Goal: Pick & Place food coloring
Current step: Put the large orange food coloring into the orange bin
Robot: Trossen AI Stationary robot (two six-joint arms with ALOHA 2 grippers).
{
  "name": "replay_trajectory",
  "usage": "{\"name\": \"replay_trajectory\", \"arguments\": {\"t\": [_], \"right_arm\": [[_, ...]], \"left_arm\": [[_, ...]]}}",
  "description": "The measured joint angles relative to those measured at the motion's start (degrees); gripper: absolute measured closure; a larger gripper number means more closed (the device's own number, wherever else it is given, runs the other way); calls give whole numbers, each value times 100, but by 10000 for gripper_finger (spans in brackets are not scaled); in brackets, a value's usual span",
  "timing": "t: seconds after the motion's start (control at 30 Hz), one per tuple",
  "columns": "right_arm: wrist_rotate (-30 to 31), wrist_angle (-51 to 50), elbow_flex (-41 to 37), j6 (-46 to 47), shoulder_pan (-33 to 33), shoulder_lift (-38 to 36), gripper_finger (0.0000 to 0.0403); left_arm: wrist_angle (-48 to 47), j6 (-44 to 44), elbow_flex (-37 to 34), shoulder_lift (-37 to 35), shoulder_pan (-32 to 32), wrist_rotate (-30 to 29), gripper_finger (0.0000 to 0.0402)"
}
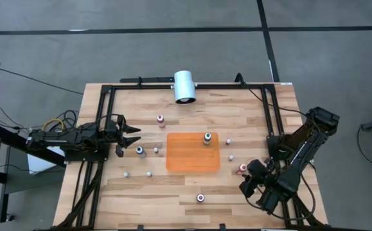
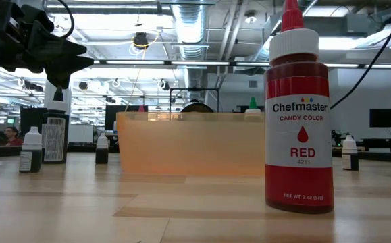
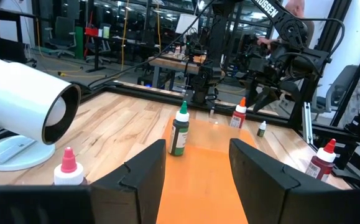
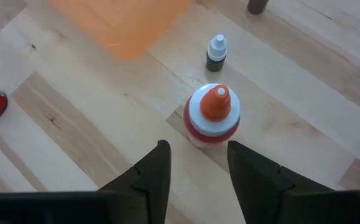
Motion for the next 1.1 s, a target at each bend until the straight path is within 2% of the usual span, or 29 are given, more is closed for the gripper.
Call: {"name": "replay_trajectory", "arguments": {"t": [0.23, 0.37, 1.1], "right_arm": [[2, -15, 0, 2, 0, 2, 192], [2, -107, 0, 2, -28, 2, 171], [12, 572, -656, -90, -389, 4, 168]], "left_arm": [[-1, -5, 1, -2, -1, 0, 233], [1, -9, 0, -2, -1, 0, 233], [1, -16, 2, -2, -1, 0, 233]]}}
